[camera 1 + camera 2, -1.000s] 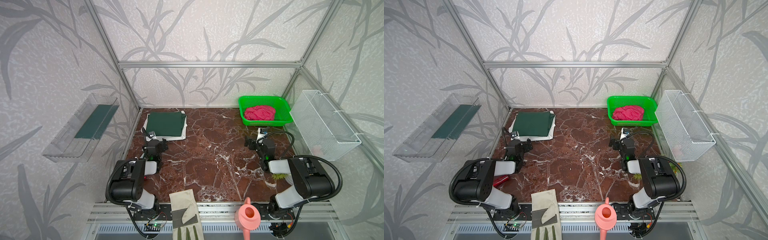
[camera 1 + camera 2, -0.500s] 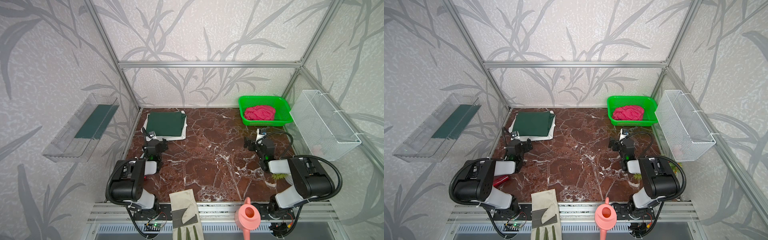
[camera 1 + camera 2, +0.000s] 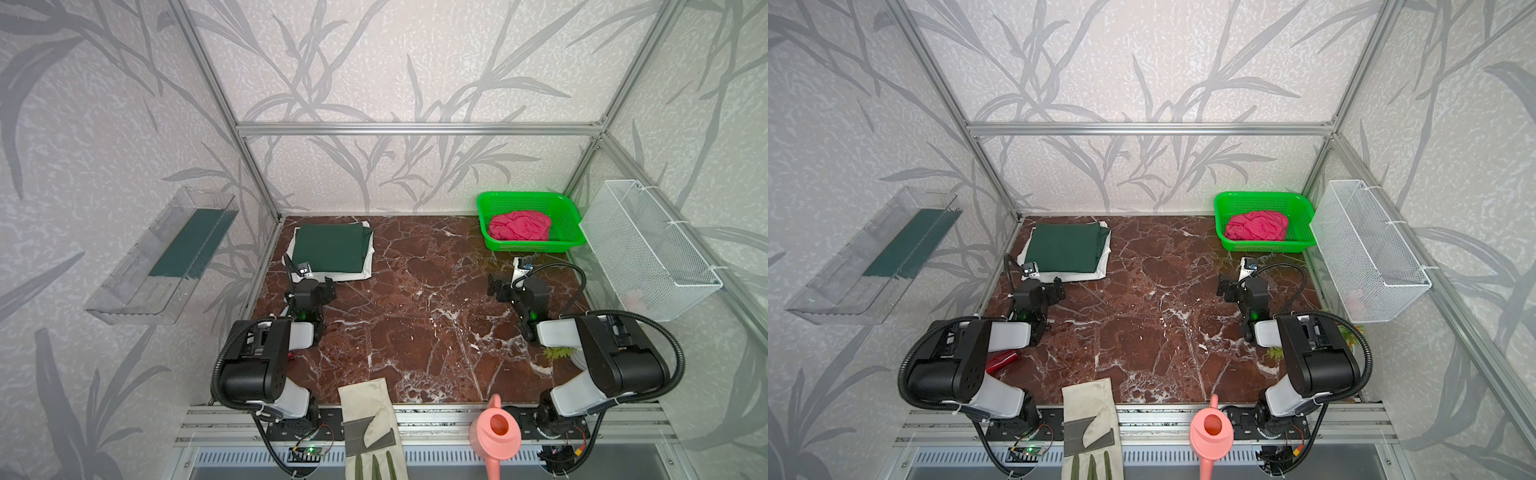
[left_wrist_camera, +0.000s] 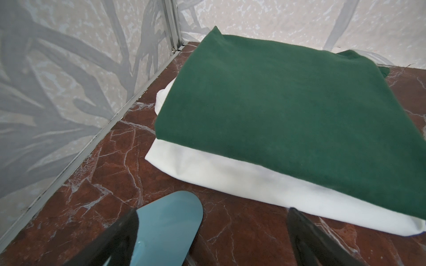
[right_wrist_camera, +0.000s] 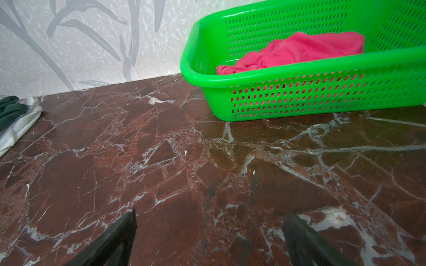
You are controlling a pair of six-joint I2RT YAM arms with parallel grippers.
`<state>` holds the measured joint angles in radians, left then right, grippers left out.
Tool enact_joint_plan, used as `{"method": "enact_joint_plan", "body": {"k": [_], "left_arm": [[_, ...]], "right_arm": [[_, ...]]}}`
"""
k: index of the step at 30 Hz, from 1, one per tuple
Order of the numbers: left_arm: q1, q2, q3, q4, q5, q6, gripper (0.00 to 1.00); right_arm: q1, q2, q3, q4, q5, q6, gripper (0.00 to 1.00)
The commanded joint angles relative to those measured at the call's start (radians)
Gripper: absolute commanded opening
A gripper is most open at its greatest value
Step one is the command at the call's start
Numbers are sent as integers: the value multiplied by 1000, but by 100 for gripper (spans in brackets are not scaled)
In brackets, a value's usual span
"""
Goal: Fold and stack the t-shirts
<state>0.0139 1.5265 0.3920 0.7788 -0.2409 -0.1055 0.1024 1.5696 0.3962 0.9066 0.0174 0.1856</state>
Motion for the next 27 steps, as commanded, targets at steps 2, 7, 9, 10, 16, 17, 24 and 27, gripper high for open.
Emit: {"method": "enact_joint_plan", "body": {"k": [2, 7, 9, 10, 16, 17, 24, 27], "left_arm": [[-3, -16, 15, 13, 2, 14, 99], [-3, -15, 13, 13, 3, 14, 99], [-3, -14, 14, 13, 3, 14, 99], [-3, -15, 14, 14, 2, 13, 99], [-3, -15, 14, 13, 3, 13, 99], [-3, -14, 14, 13, 2, 13, 99], [-3, -14, 14, 15, 2, 13, 99], [-2, -15, 13, 14, 3, 13, 99]], "right_arm": [[-3, -5, 0, 0, -6, -10, 99], [-4, -7, -15, 23, -15, -10, 99], [-1, -6, -68, 121, -28, -10, 99], [0, -8, -97, 180, -18, -10, 99], [14, 16, -156, 330, -41, -10, 99], [36, 1, -116, 225, -41, -10, 99], [9, -2, -19, 38, 97, -10, 99], [8, 0, -17, 40, 106, -10, 99]]}}
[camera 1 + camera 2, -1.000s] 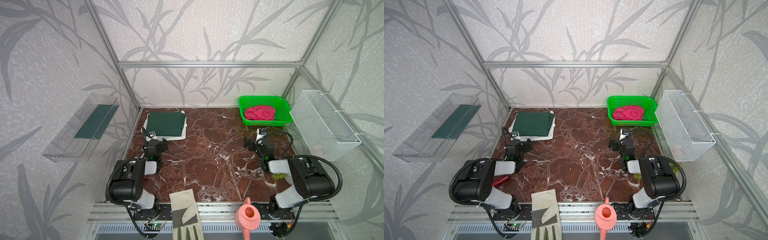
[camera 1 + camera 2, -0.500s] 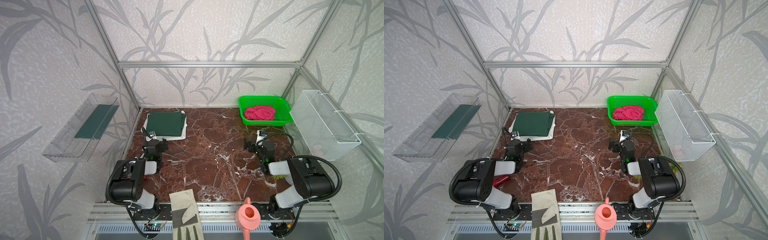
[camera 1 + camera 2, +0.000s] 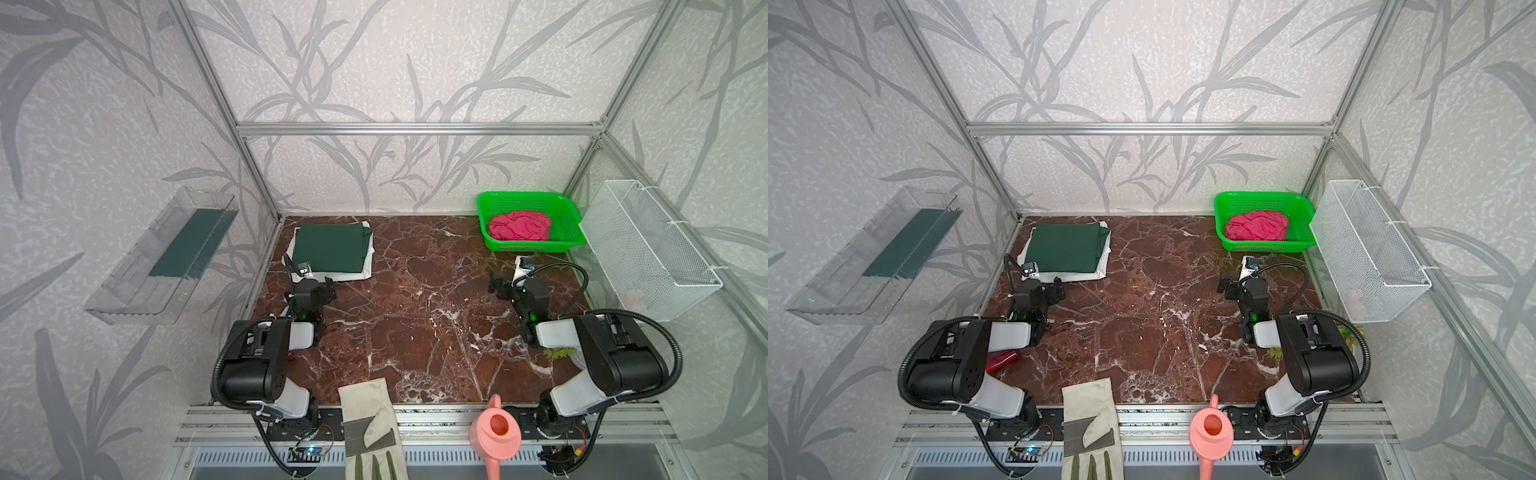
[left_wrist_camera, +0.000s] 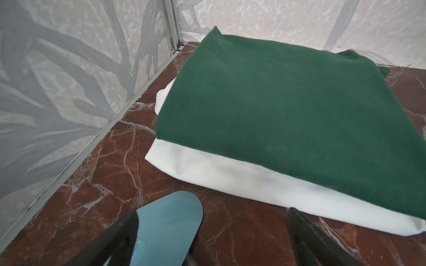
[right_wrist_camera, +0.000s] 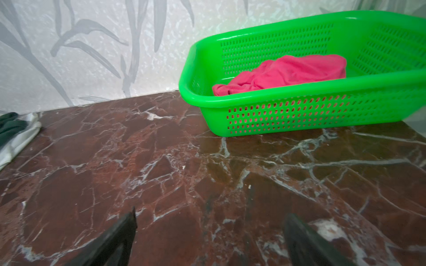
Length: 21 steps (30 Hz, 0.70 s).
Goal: Fold and stack the t-shirts
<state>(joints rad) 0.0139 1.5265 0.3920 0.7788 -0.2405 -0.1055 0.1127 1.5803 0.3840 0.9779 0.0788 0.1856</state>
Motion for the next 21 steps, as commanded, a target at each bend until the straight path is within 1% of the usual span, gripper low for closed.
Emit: {"method": "enact_joint_plan", "body": {"k": [1, 14, 17, 18, 19, 21], "left_arm": [[-3, -14, 15, 14, 3, 13, 99], [-3, -15, 14, 14, 2, 13, 99], [-3, -15, 14, 14, 2, 13, 99], [-2, -15, 14, 14, 2, 13, 99], [-3, -15, 15, 15, 2, 13, 99], [-3, -15, 13, 14, 2, 14, 99]], "right_arm": [[-2, -11, -4, -33, 44, -10, 99], [-2, -11, -5, -32, 41, -10, 99], [0, -11, 4, -50, 10, -10, 99], [-1, -10, 13, -68, 1, -172, 99], [-3, -8, 16, -69, -2, -222, 99], [-4, -8, 16, -66, -2, -224, 99]]}}
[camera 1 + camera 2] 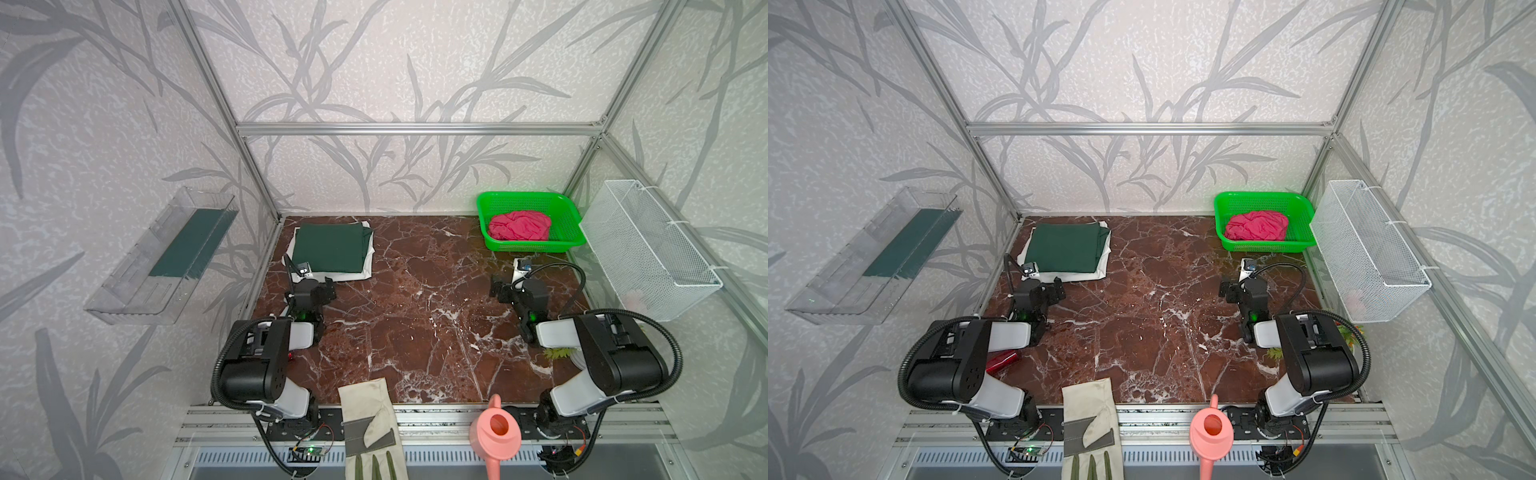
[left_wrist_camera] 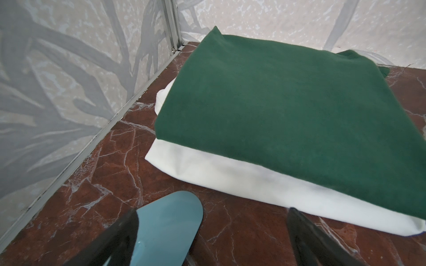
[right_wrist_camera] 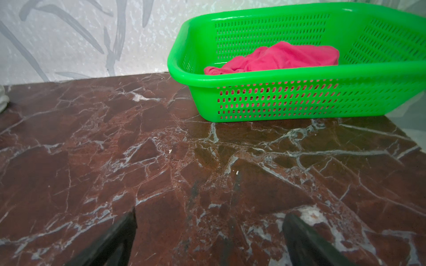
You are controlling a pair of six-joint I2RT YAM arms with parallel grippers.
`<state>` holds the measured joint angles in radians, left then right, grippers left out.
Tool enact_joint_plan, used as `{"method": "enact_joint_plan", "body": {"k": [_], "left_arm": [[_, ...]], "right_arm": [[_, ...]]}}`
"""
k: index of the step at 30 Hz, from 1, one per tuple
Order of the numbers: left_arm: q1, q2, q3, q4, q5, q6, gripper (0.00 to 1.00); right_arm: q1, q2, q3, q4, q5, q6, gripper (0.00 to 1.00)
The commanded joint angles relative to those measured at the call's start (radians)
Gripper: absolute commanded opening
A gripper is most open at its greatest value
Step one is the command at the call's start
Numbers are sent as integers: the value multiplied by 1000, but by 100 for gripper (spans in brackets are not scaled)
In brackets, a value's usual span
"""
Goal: Fold and stack the t-shirts
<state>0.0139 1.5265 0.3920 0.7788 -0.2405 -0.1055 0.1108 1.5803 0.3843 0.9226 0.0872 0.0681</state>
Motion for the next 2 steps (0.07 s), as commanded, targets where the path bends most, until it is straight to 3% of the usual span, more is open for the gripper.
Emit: {"method": "enact_joint_plan", "body": {"k": [1, 2], "left_arm": [[-3, -15, 14, 15, 2, 13, 99], [-3, -15, 14, 14, 2, 13, 99]], "right_arm": [[-2, -9, 12, -7, -11, -108, 99], [-1, -10, 6, 0, -11, -110, 99]]}}
